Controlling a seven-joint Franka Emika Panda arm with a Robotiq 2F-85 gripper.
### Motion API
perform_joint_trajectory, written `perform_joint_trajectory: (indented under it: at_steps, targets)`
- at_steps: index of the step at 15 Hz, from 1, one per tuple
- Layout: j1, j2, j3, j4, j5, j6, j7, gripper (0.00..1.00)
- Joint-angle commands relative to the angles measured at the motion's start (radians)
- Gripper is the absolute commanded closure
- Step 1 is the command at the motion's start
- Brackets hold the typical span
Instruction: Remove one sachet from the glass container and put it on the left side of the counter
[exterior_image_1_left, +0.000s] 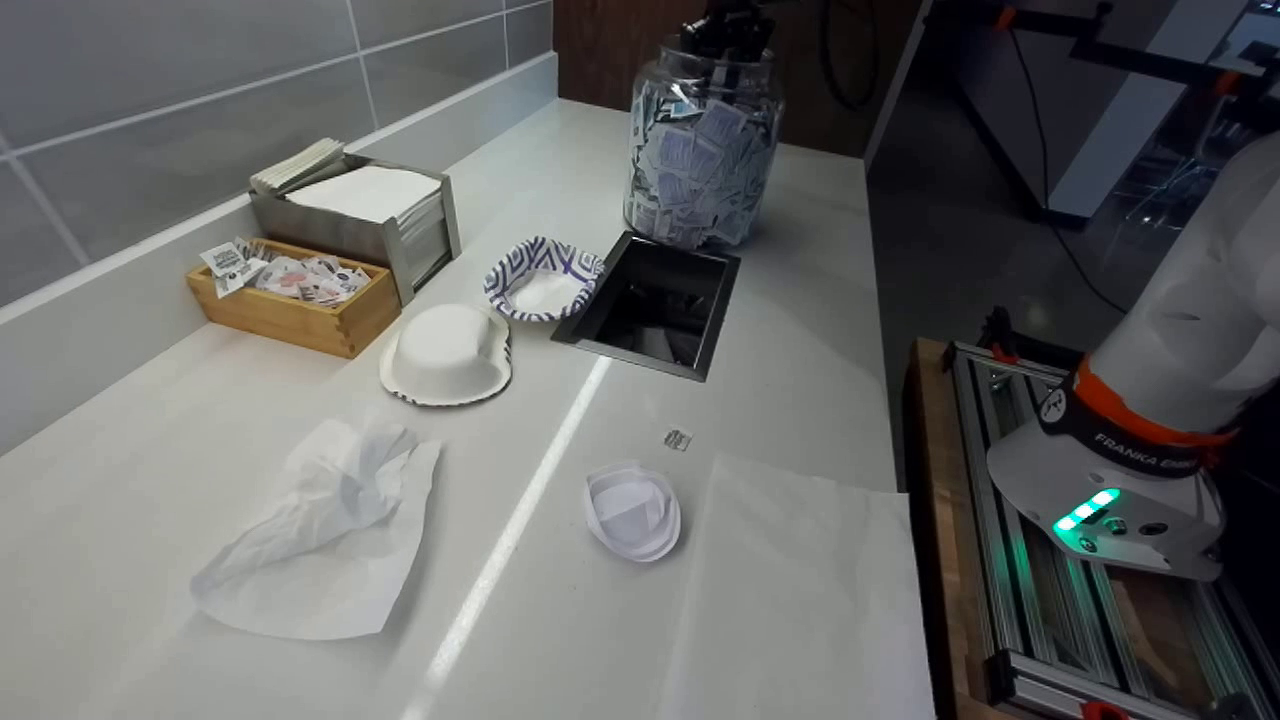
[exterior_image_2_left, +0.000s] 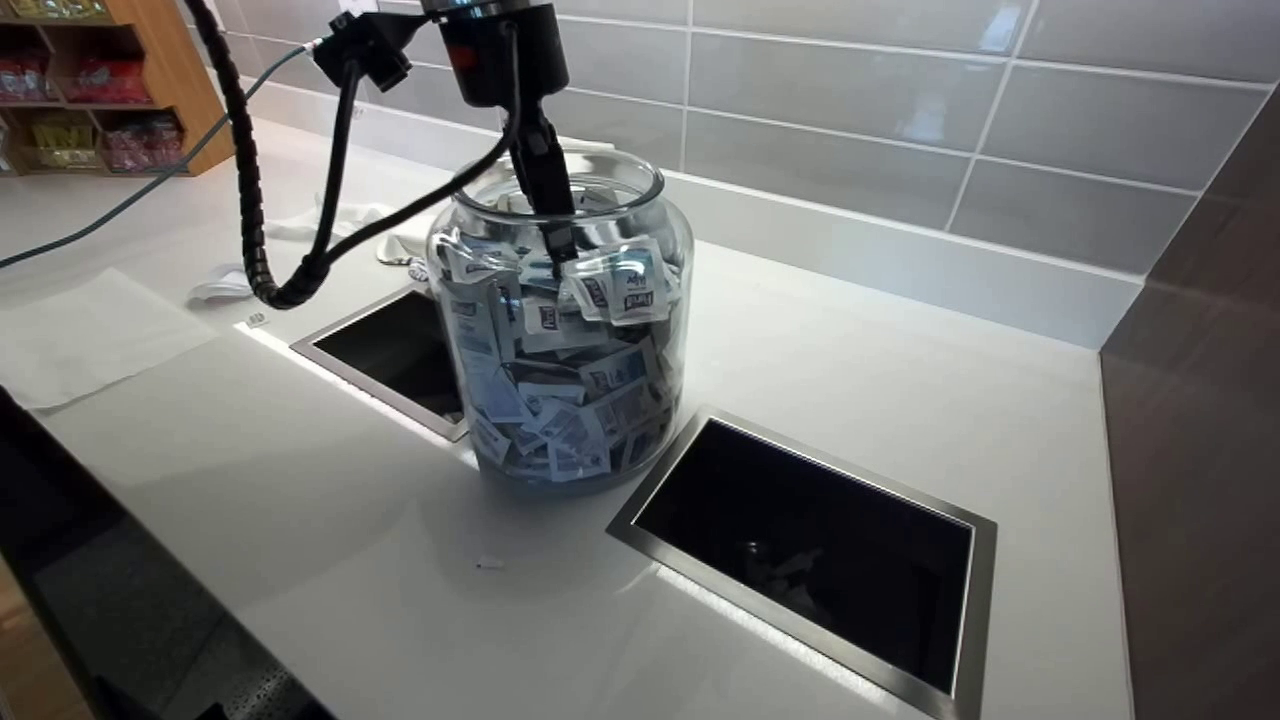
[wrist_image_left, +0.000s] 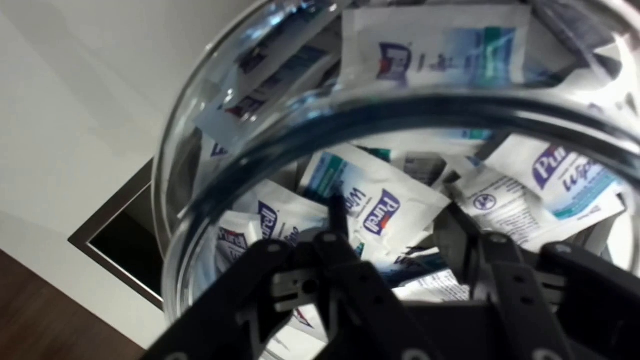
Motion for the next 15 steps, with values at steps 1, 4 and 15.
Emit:
perform_joint_trajectory:
  at_steps: [1,4,15]
  targets:
    - [0.018,0.013,-0.014,0.014,-0.001,-0.034,-0.01,0.77]
    - [0.021,0.012,-0.015,0.015,-0.003,-0.032,-0.008,0.95]
    - [0.021,-0.03,-0.018,0.024,-0.007,-0.059,0.001,1.0]
